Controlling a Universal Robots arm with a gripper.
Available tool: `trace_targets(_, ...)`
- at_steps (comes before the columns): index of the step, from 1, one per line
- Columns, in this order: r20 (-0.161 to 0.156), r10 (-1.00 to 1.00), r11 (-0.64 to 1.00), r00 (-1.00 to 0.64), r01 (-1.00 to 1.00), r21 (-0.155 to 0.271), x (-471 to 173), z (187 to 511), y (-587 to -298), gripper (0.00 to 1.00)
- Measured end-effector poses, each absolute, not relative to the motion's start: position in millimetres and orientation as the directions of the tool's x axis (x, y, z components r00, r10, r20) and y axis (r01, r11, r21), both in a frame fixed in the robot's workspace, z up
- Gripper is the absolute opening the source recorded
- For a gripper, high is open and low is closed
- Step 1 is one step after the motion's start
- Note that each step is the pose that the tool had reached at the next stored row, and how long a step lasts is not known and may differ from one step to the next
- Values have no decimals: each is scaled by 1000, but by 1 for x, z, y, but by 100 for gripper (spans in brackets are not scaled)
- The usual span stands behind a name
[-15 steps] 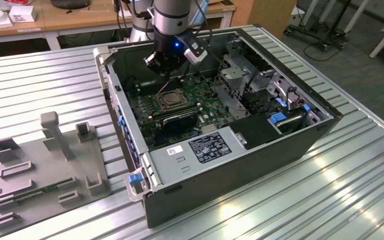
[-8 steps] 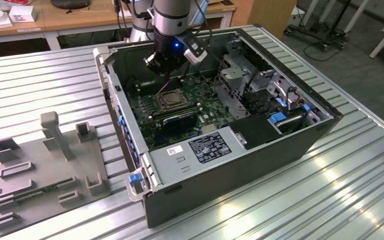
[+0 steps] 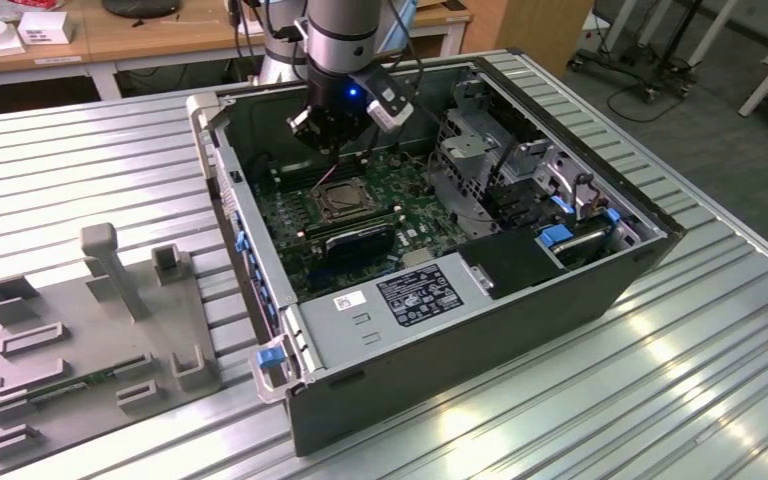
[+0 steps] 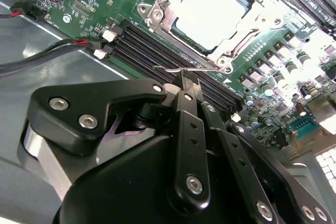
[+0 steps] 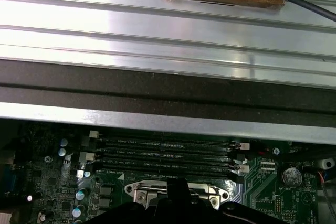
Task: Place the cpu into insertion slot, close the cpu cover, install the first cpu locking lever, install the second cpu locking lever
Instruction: 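Install the first cpu locking lever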
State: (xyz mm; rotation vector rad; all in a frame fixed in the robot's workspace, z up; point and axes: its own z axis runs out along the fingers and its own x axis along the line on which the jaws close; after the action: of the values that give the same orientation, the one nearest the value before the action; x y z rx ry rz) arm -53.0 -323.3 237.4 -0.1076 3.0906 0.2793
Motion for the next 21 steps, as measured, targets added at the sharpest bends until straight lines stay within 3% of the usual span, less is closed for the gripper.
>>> trace_targets(21,-43,-59,982,-997,-65,178,-60,228,-318,10)
